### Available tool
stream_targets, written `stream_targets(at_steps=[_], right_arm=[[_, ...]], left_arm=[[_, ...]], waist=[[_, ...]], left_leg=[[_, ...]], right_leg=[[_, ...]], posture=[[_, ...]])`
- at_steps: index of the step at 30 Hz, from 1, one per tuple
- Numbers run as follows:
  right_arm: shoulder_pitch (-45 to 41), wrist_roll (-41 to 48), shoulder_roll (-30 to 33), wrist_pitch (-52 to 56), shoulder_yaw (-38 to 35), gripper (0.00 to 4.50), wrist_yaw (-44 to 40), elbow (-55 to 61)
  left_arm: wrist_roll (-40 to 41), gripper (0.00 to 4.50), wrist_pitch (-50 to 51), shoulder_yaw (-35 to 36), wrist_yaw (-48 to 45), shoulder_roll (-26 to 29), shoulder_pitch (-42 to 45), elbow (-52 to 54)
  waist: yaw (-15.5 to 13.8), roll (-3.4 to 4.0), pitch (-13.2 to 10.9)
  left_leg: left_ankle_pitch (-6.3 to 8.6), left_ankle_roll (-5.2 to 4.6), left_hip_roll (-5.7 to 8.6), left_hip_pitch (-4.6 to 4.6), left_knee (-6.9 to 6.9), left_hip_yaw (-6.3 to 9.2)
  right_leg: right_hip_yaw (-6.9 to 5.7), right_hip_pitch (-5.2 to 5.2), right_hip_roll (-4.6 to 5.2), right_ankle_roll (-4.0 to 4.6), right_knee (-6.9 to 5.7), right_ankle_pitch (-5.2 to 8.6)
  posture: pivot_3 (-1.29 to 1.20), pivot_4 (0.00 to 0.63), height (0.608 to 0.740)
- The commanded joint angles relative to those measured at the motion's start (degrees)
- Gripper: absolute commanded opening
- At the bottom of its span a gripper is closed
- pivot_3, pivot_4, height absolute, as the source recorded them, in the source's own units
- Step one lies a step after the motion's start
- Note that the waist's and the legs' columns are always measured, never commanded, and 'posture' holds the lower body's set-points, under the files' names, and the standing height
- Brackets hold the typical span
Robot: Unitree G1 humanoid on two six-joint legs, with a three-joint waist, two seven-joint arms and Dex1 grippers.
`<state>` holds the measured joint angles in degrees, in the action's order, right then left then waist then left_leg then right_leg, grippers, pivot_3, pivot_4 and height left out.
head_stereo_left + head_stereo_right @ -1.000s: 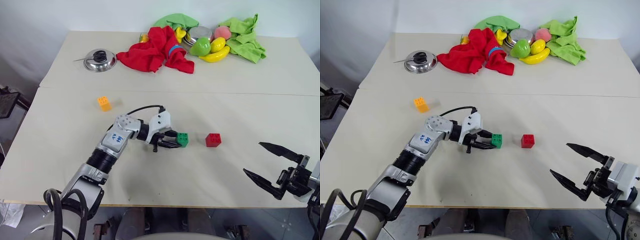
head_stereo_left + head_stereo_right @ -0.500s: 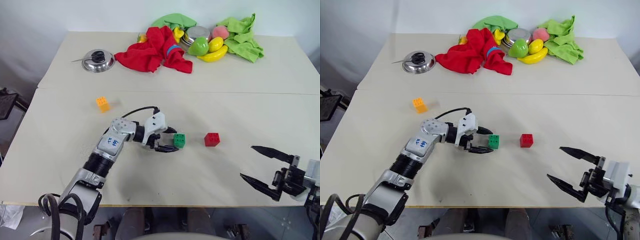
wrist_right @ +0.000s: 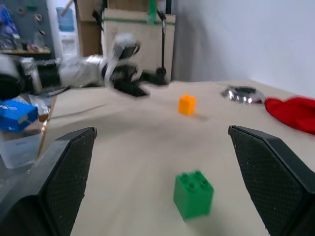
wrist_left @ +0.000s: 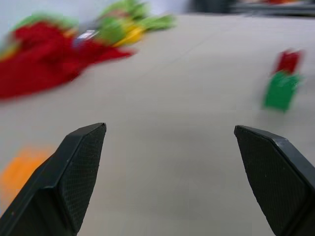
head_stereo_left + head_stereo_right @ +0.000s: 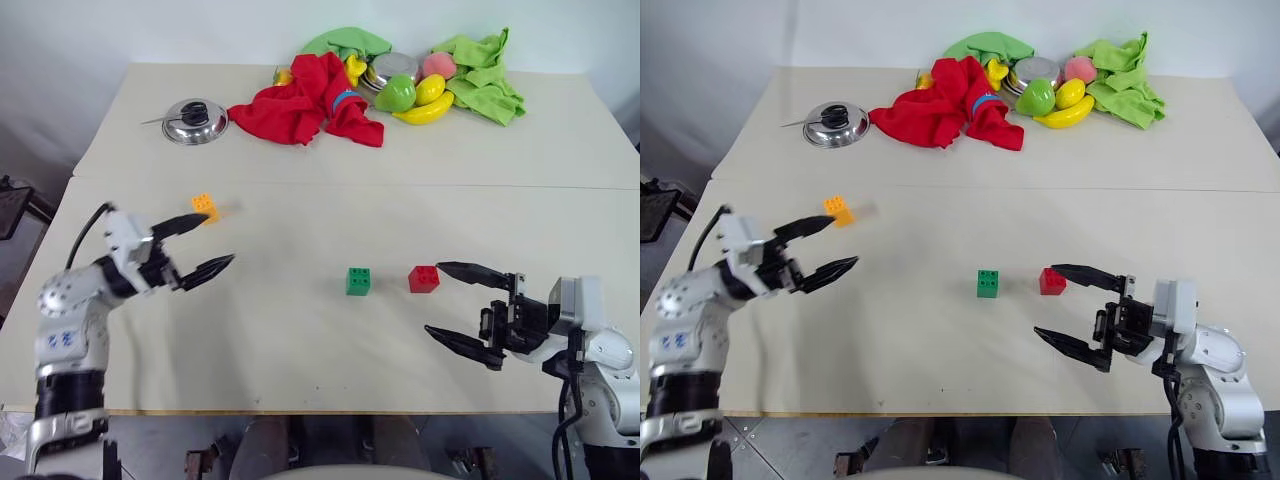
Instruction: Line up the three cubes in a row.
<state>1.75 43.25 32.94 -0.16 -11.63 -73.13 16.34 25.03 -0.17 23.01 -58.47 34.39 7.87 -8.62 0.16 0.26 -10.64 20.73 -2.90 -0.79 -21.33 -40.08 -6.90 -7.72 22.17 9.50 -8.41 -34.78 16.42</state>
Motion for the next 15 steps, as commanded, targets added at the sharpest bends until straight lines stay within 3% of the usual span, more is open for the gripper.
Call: stream_targets(at_steps=[1,4,9,12,15], right_arm=[[-1.66,-0.69,-0.33,-1.54,-0.08,4.50,-0.81,-0.14],[-2.70,-2.29,1.09,-3.04,-1.50,4.50,-1.84,-2.34],[-2.40,-1.36,2.11,-2.42,-4.28,4.50,-1.42,-3.39],[-1.91,-1.79,2.11,-2.70,-4.55,4.50,-1.72,-3.61],[-1.80,-2.11,2.38,-2.76,-4.70,4.50,-1.92,-4.21]], left_arm=[[2.15,4.41,-1.20,8.95,6.46,-1.12,-8.24,3.41],[4.69,4.41,0.45,13.52,9.46,-2.59,-14.94,5.93],[5.11,4.41,-0.11,14.02,10.70,-3.46,-18.66,6.44],[3.09,4.41,-1.00,11.92,12.66,-2.89,-14.60,2.95],[-1.35,4.41,0.32,6.10,14.03,0.14,-4.58,-3.28]], waist=[[0.02,-0.02,-0.01],[-0.16,-0.03,-0.01],[-1.16,-0.05,0.00],[-1.33,-0.06,0.01],[-1.85,-0.04,0.02]], left_leg=[[0.00,0.01,-0.01,0.00,0.01,0.00],[0.01,0.02,-0.04,0.03,0.01,0.02],[0.05,0.05,-0.02,0.12,0.00,0.12],[0.08,0.10,-0.04,0.13,0.01,0.11],[0.06,0.08,-0.03,0.12,0.02,0.07]], right_leg=[[0.00,0.01,0.00,0.00,0.00,0.00],[-0.02,-0.04,0.01,0.00,0.02,0.00],[-0.07,-0.17,0.10,0.00,0.08,0.00],[-0.06,-0.15,0.08,0.01,0.07,0.00],[-0.09,-0.14,0.06,0.01,0.02,0.00]], posture=[[0.00,0.150,0.740],[0.00,0.150,0.740],[0.00,0.150,0.740],[0.00,0.150,0.740],[0.00,0.150,0.740]])
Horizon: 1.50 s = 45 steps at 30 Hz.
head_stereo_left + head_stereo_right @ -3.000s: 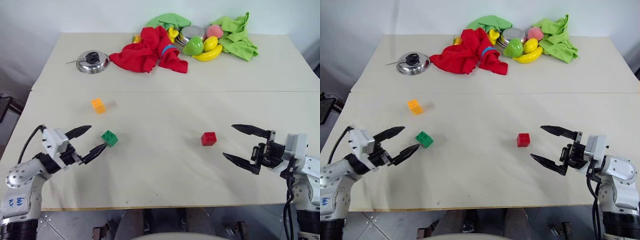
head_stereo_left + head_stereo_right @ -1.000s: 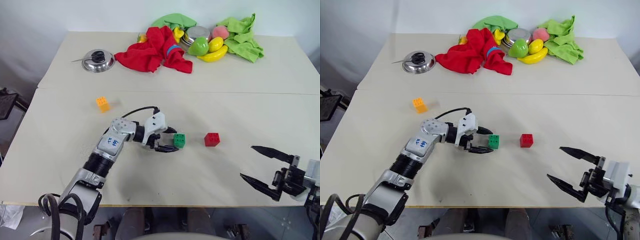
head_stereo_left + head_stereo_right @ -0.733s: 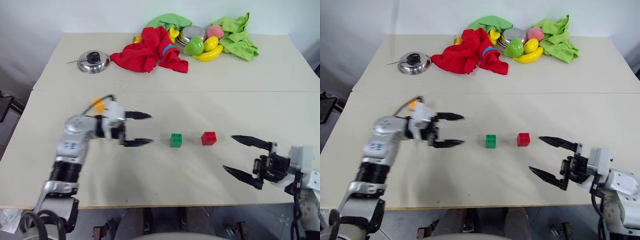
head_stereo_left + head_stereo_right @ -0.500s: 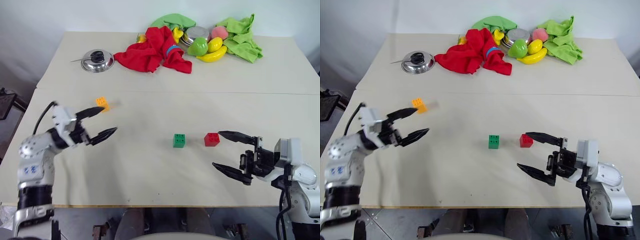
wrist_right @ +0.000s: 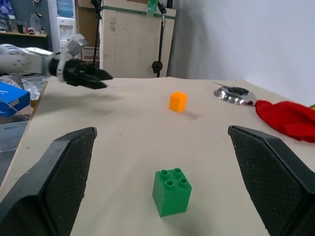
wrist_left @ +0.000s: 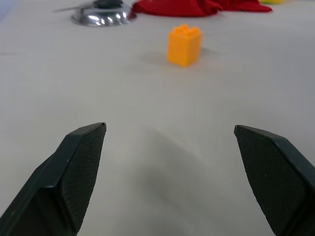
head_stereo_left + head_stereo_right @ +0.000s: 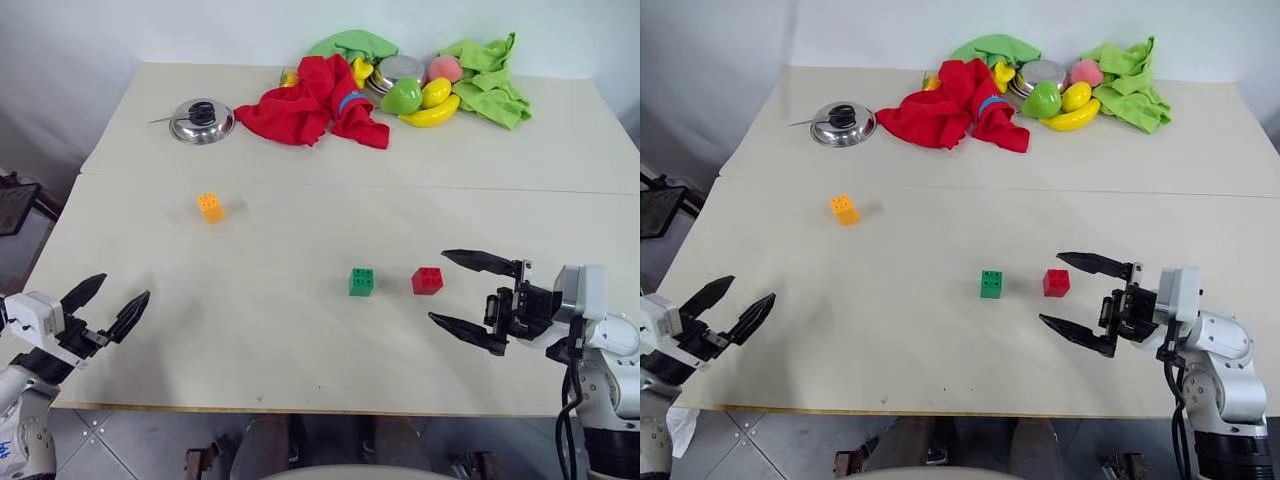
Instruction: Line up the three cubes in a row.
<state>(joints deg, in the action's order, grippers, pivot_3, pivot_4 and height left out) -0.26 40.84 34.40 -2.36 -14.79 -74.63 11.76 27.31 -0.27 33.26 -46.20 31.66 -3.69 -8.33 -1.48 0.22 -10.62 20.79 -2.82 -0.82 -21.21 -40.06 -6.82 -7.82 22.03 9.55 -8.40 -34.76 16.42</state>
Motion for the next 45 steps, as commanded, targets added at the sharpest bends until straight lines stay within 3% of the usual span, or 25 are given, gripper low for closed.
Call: stream_targets(at_steps=[1,5,13,17,21,25,32,45], right_arm=[[0.27,0.31,1.03,-0.52,-1.63,4.50,-0.52,0.34],[0.76,0.12,1.22,-0.62,-1.89,4.50,-0.59,0.80],[2.17,-0.56,0.53,-0.58,-1.60,4.50,1.42,2.60],[3.04,-0.77,0.34,-0.57,-1.94,4.50,2.60,3.61],[4.83,-0.85,-0.11,-1.02,-1.93,4.50,3.36,4.91],[5.75,-0.64,-0.42,-0.97,-1.87,4.50,3.60,5.29],[4.54,-0.50,-0.61,-0.49,-0.70,4.50,2.78,4.23],[4.00,-0.49,-0.82,-0.02,0.60,4.50,2.51,3.81]], left_arm=[[-4.37,4.41,1.87,-5.85,2.15,3.63,10.48,-5.45],[-7.77,4.41,4.94,-12.70,3.50,4.60,22.46,-9.30],[-14.43,4.41,8.15,-19.77,7.87,5.21,37.74,-22.04],[-14.93,4.41,15.39,-21.11,14.25,2.11,35.81,-13.23],[-16.71,4.41,23.98,-19.27,26.89,-2.85,28.63,2.33],[-17.01,4.41,28.60,-17.15,36.25,-8.74,24.56,9.64],[-17.87,4.41,30.70,-18.49,43.64,-14.65,27.28,8.68],[-20.11,4.41,28.74,-20.12,51.07,-20.87,32.48,3.50]], waist=[[-0.19,-0.04,0.02],[0.19,-0.15,0.08],[1.64,-0.18,0.07],[1.58,-0.18,0.07],[1.51,-0.20,0.07],[1.35,-0.23,0.06],[0.50,-0.23,0.06],[-0.05,-0.26,0.08]], left_leg=[[-0.02,-0.04,0.05,0.00,-0.01,0.01],[-0.03,-0.06,0.11,-0.05,0.00,-0.05],[-0.01,-0.03,0.21,-0.12,0.14,-0.37],[-0.01,-0.03,0.04,-0.11,0.12,-0.41],[-0.01,-0.03,0.02,-0.12,0.11,-0.37],[-0.01,-0.04,-0.01,-0.12,0.04,-0.33],[-0.06,-0.02,-0.01,0.01,0.00,-0.29],[-0.06,-0.03,0.03,-0.05,0.00,-0.25]], right_leg=[[-0.05,-0.02,0.00,0.00,-0.04,0.00],[-0.02,0.03,0.00,-0.03,-0.04,-0.02],[-0.14,0.27,-0.22,-0.03,0.00,-0.02],[-0.04,0.31,-0.20,-0.04,-0.05,-0.02],[0.01,0.30,-0.12,-0.04,-0.05,-0.02],[0.01,0.27,-0.12,-0.04,-0.09,-0.02],[0.02,0.13,-0.08,-0.04,-0.10,-0.02],[-0.09,0.10,-0.09,-0.04,-0.04,-0.02]], posture=[[0.00,0.150,0.740],[0.00,0.150,0.740],[0.00,0.150,0.740],[0.00,0.150,0.740],[0.00,0.150,0.740],[0.00,0.150,0.740],[0.00,0.150,0.740],[0.00,0.150,0.740]])
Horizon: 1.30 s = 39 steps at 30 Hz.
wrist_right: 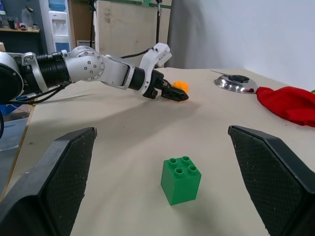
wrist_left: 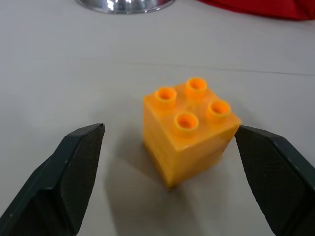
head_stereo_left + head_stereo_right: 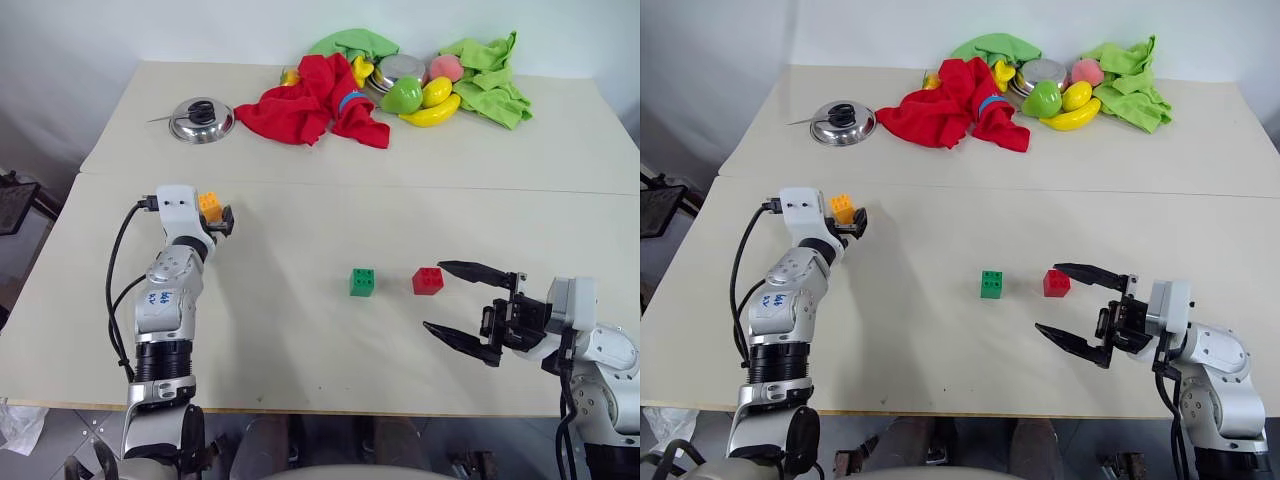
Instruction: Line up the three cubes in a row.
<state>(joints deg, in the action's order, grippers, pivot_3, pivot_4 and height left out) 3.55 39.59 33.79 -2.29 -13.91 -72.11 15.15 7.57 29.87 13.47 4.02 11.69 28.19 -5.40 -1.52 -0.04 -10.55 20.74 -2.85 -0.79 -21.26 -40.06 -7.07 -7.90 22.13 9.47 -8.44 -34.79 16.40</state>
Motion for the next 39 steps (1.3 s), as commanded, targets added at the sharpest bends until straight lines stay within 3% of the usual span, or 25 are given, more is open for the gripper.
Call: stream_targets(at_steps=[1,5,15,19,21,24,26,30,33,39], right_arm=[[0.23,0.66,-0.32,-0.12,-0.15,4.50,0.03,0.39],[0.37,0.45,-0.60,-0.12,0.17,4.50,0.28,0.35],[0.33,-0.29,-1.27,-0.37,1.12,4.50,0.44,-0.87],[0.13,-0.47,-1.32,-0.60,1.38,4.50,0.69,-1.04],[0.27,-0.41,-1.04,-0.67,0.93,4.50,1.00,-0.79],[3.27,0.86,1.06,-0.68,-3.28,4.50,0.72,0.87],[4.88,1.36,2.00,-0.84,-5.51,4.50,0.48,1.40],[12.61,2.57,4.41,-1.31,-14.17,4.50,-1.64,1.62],[16.51,2.87,4.60,-1.53,-17.41,4.50,-2.52,1.72],[21.08,2.12,2.43,-2.34,-18.28,4.50,-0.95,4.50]], left_arm=[[-0.85,4.41,-2.22,-0.61,1.49,-1.40,0.89,0.15],[-1.34,4.41,-3.64,-1.29,2.12,-2.57,1.61,-0.77],[-2.10,1.49,-6.77,-1.57,0.75,-1.02,1.37,-2.63],[-0.73,1.51,-10.52,-1.52,-5.13,1.99,0.40,-3.03],[2.01,1.51,-13.23,-1.47,-13.15,4.98,0.14,-3.41],[10.47,1.51,-22.63,-4.85,-46.47,16.17,-0.82,-2.04],[14.27,1.51,-26.51,-6.53,-60.37,20.44,-0.77,-2.24],[18.20,1.51,-24.63,-14.04,-83.40,25.50,2.00,-3.98],[13.92,1.51,-29.55,-19.38,-88.52,24.09,4.16,-8.78],[4.75,1.51,-37.00,-22.72,-79.99,17.16,8.24,-21.56]], waist=[[0.00,0.00,0.00],[0.02,-0.01,0.00],[0.03,-0.01,0.00],[0.09,-0.01,0.00],[0.15,-0.01,0.00],[0.20,0.00,0.01],[0.17,0.03,0.02],[-0.27,0.06,0.04],[0.00,0.03,0.04],[0.62,0.02,0.03]], left_leg=[[0.00,0.00,0.00,0.00,0.00,0.01],[0.00,0.00,0.00,0.00,0.00,0.02],[0.00,0.00,0.00,0.00,0.00,0.02],[0.00,0.00,-0.01,0.00,0.00,0.02],[0.00,0.00,-0.01,0.00,0.00,0.01],[0.00,0.01,-0.03,-0.04,0.01,-0.04],[0.00,0.03,-0.02,-0.17,0.03,-0.10],[0.01,0.04,0.04,-0.16,0.02,-0.08],[0.01,0.03,0.17,-0.15,0.01,-0.10],[0.01,0.04,0.11,-0.01,0.03,-0.21]], right_leg=[[-0.01,-0.01,0.00,0.00,0.01,0.00],[-0.02,-0.02,0.00,-0.01,0.03,0.00],[-0.03,-0.02,0.00,-0.01,0.03,0.00],[-0.04,-0.02,0.00,-0.01,0.03,0.00],[-0.04,0.00,0.00,0.00,0.03,0.00],[-0.02,0.10,-0.02,0.00,0.00,0.00],[0.01,0.30,-0.02,0.05,-0.06,0.03],[0.00,0.19,-0.02,0.04,0.02,0.03],[-0.01,0.15,-0.06,0.02,0.07,0.01],[0.13,0.10,-0.22,-0.02,0.13,-0.01]], posture=[[0.00,0.150,0.740],[0.00,0.150,0.740],[0.00,0.150,0.740],[0.00,0.150,0.740],[0.00,0.150,0.740],[0.00,0.150,0.740],[0.00,0.150,0.740],[0.00,0.150,0.740],[0.00,0.150,0.740],[0.00,0.150,0.740]])
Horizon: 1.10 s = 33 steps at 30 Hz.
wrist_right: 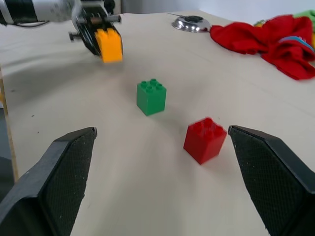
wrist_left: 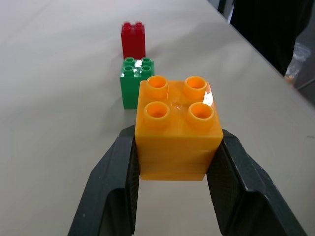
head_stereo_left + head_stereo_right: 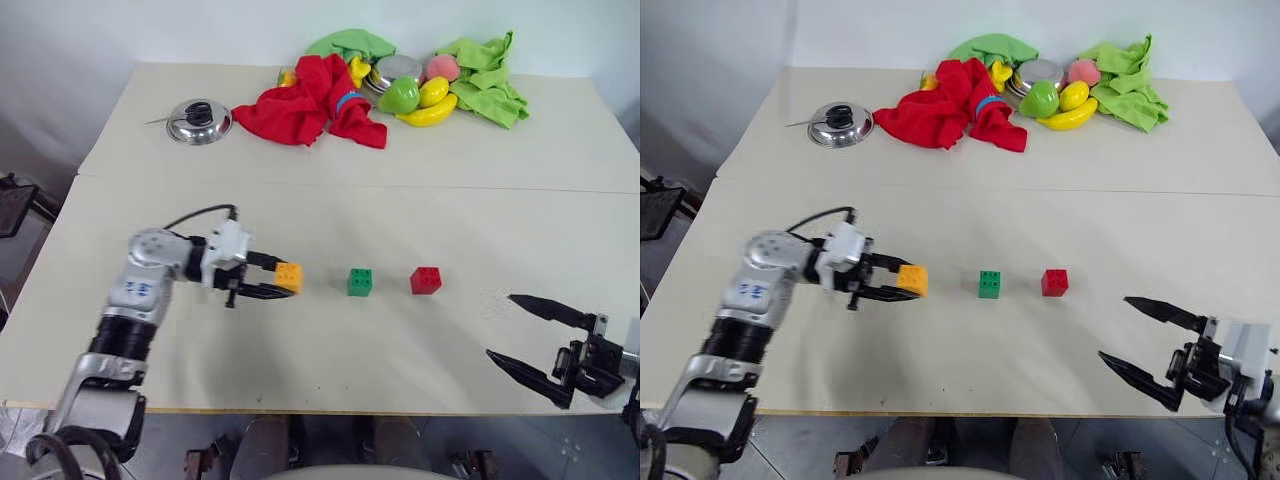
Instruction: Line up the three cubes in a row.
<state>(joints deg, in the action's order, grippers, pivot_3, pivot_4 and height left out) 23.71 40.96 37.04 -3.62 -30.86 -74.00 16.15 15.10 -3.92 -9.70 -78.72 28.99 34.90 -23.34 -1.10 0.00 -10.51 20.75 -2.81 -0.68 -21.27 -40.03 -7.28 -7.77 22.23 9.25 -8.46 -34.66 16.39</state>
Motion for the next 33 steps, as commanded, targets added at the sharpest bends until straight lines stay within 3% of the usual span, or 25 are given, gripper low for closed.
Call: stream_targets(at_steps=[1,8,18,27,33], right_arm=[[1.43,0.79,-1.27,-0.99,-1.12,4.50,1.38,4.26],[2.36,1.02,-1.81,-0.37,-0.54,4.50,2.25,5.64],[-0.10,0.60,-0.62,0.28,0.79,4.50,1.20,3.66],[-3.26,-0.23,0.04,0.40,2.92,4.50,0.14,1.14],[-5.39,0.16,3.31,0.16,1.15,4.50,-3.79,-3.45]], left_arm=[[-3.83,1.51,-5.10,0.44,3.76,-0.61,2.09,-5.78],[-4.76,1.51,-10.60,1.41,1.27,-0.30,5.79,-17.04],[-5.04,1.51,-13.37,1.43,-2.85,-0.98,8.74,-23.07],[-3.69,4.29,-11.37,3.36,-2.39,0.12,6.68,-19.39],[2.05,4.44,-8.68,10.11,-4.88,6.77,1.58,-12.53]], waist=[[0.33,-0.02,-0.01],[0.04,-0.03,-0.01],[-0.04,-0.03,-0.01],[-0.13,-0.03,-0.01],[0.52,-0.03,-0.01]], left_leg=[[0.00,0.00,-0.04,-0.03,0.00,-0.05],[0.00,-0.07,-0.16,-0.03,-0.03,-0.05],[0.00,-0.10,-0.15,-0.03,-0.03,-0.04],[-0.01,-0.12,-0.13,-0.07,-0.04,-0.02],[-0.01,-0.12,-0.17,-0.08,-0.03,-0.01]], right_leg=[[0.04,0.07,-0.01,0.00,-0.03,0.00],[0.10,0.13,0.16,-0.01,-0.16,0.00],[0.07,0.13,0.18,-0.01,-0.19,-0.01],[0.07,0.15,0.19,-0.01,-0.21,-0.01],[0.05,0.18,0.19,-0.01,-0.21,-0.01]], posture=[[0.00,0.150,0.740],[0.00,0.150,0.740],[0.00,0.150,0.740],[0.00,0.150,0.740],[0.00,0.150,0.740]])
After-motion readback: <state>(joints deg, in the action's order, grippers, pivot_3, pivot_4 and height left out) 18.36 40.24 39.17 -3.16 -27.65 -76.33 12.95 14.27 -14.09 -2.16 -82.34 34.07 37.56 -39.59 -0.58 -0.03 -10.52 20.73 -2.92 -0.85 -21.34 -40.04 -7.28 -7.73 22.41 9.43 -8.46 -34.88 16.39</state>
